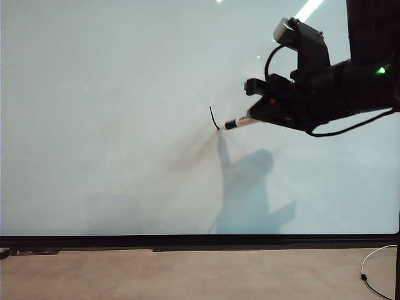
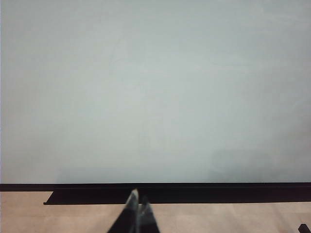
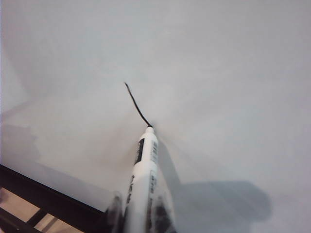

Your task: Pick up the pen on the shelf to the right of the whiteboard and draw a check mark.

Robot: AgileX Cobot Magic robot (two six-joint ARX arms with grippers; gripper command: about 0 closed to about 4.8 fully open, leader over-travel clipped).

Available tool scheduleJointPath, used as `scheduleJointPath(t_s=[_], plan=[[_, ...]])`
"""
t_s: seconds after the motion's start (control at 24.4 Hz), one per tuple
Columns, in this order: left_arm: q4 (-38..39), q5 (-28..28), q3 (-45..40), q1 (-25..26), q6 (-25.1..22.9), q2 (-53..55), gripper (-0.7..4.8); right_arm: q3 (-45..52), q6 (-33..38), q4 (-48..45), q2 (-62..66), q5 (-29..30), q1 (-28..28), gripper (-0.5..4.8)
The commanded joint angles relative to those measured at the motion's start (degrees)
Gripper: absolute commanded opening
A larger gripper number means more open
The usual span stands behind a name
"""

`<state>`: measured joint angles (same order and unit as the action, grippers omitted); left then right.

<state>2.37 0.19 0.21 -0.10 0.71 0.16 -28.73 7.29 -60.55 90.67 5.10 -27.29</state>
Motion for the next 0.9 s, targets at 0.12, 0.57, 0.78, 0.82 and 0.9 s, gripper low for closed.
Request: scheduleJointPath(t_s=[0.12,0.57,0.78,0.82,0.9], plan=[[-0.7,0.0,0.2,0.0,-0.3,0.0,-0.04,1.0,0.5,-1.1,-0.3,-1.9,0.1,-0.08],[-0.7,0.0,0.2,0.0,-0.3,0.0,-0.04,1.0,-0.6,-2.2,-0.3,-2.0,0.1,-0.08],[-0.7,0.0,0.2,0.0,-0.3,0.0,-0.04,0.9,-2.6,-2.2,-0.3,-2.5,0.1,-0.08],[-0.7,0.0,0.2,0.0,-0.3,0.0,-0.04,0.9,-3.4,-2.3,-0.3,-2.5,0.1,-0.08],[-0.7,0.0,0.2,0.0,-0.3,0.0,-0.05,0.9,-4.2,-2.2,-0.3,-2.5,0.1,-0.08]])
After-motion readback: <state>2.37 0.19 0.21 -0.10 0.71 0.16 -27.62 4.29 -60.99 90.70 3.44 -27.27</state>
